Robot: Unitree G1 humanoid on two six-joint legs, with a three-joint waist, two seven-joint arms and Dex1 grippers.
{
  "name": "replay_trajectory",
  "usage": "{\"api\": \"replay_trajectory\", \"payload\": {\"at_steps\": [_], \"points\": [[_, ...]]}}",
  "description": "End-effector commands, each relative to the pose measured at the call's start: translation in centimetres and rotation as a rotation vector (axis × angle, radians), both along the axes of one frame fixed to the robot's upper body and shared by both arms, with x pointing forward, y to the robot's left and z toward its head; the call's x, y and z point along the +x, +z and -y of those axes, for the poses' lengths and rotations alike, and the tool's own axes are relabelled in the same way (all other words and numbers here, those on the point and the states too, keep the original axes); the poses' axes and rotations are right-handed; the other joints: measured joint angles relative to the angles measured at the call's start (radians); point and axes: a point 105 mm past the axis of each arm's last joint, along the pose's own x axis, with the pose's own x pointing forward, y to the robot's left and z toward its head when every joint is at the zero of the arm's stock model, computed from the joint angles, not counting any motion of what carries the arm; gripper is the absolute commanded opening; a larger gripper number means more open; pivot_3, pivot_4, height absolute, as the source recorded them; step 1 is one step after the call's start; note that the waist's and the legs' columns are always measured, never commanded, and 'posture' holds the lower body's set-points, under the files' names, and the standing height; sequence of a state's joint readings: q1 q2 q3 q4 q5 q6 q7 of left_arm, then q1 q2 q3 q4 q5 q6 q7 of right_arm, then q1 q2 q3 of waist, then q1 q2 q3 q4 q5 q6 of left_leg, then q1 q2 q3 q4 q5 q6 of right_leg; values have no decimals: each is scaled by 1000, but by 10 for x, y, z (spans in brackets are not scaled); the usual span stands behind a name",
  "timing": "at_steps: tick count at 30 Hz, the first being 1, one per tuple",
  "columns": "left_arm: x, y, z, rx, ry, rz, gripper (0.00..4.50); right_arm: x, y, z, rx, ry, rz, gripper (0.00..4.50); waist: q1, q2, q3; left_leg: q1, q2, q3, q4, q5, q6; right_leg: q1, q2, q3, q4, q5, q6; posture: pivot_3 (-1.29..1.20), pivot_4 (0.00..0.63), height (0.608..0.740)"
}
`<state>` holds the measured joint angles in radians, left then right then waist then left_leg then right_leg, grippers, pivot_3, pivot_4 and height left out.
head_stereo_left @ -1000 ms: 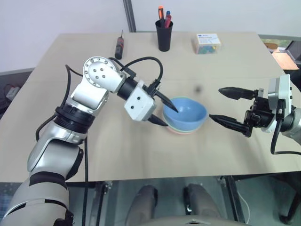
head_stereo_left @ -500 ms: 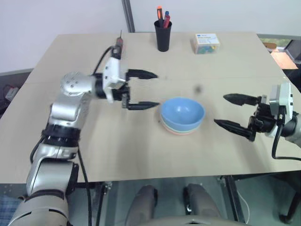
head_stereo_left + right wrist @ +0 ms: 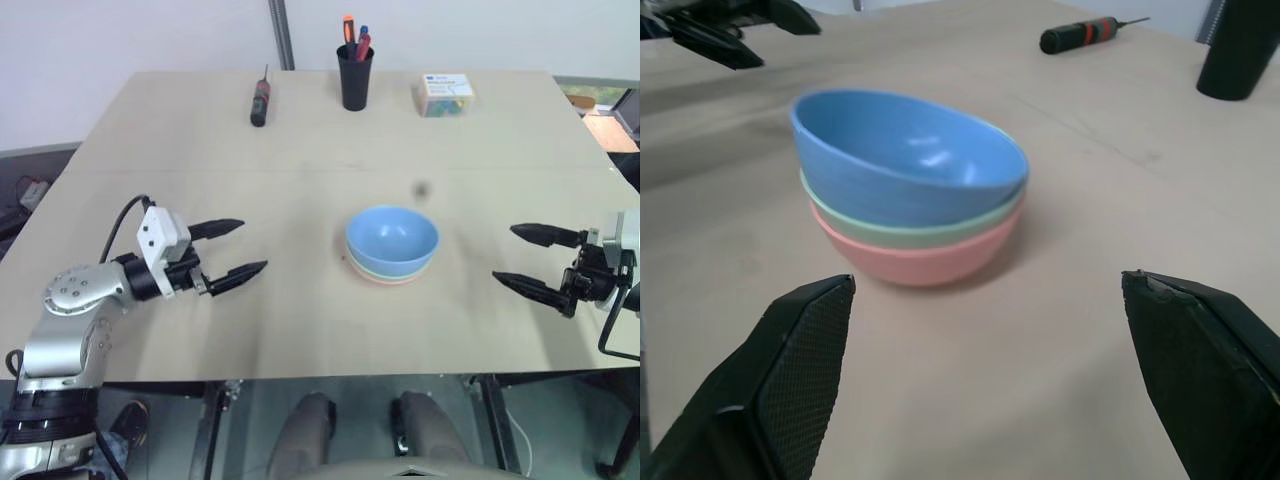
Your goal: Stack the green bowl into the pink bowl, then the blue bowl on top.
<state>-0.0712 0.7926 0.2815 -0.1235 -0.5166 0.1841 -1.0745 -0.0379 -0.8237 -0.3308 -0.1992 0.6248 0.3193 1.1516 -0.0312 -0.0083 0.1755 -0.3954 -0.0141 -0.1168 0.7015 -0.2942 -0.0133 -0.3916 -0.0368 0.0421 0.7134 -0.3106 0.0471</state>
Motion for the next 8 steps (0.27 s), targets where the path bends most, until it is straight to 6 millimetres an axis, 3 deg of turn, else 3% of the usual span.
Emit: {"api": "replay_trajectory", "payload": {"at_steps": [1,8], "points": [[-8,16,3,-13,3,74,4472,4,5,2,-1,16,45,4500,-1,1,0,0,0,0,0,0,0,0,0,0,0,0,0,0,150,712],[-7,17,7,-6,12,99,4472,7,5,3,-2,45,54,4500,-2,1,0,0,0,0,0,0,0,0,0,0,0,0,0,0,150,712]]}}
